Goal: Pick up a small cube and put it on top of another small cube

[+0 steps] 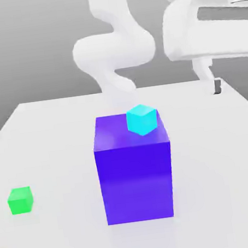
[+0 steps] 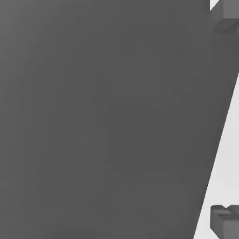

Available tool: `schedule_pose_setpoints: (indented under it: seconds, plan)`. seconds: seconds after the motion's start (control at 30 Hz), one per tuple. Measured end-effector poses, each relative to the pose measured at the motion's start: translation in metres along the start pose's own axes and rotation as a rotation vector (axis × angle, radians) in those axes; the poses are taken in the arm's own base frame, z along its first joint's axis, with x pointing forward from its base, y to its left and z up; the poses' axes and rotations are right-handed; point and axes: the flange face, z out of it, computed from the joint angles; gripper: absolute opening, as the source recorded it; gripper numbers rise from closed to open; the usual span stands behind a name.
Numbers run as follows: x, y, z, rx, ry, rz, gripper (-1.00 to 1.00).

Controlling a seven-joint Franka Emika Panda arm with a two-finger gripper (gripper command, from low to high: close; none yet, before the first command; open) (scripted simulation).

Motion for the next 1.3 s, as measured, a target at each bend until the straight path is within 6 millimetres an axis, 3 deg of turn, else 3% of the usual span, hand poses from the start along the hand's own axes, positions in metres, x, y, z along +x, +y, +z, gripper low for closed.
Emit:
schedule_pose_setpoints:
  seconds: [0.2, 0.37, 0.5, 0.6, 0.63, 0.83, 0.9, 1.0, 1.13, 1.3]
  plan:
    - [-0.056, -0.041, 0.090, -0.043, -0.122, -0.105, 0.00]
    - [-0.117, -0.066, 0.159, -0.067, -0.231, -0.188, 0.00]
    - [-0.172, -0.079, 0.208, -0.077, -0.318, -0.246, 0.00]
    - [-0.192, -0.077, 0.252, -0.078, -0.332, -0.254, 0.00]
    - [-0.198, -0.075, 0.265, -0.079, -0.334, -0.255, -1.00]
    - [-0.200, -0.074, 0.271, -0.078, -0.334, -0.256, -1.00]
    - [-0.195, -0.076, 0.257, -0.077, -0.335, -0.255, -1.00]
    - [-0.177, -0.075, 0.221, -0.084, -0.333, -0.241, -1.00]
    - [-0.104, 0.000, 0.226, -0.148, -0.309, -0.051, -1.00]
    - [-0.039, 0.108, 0.224, -0.215, -0.285, 0.198, -1.00]
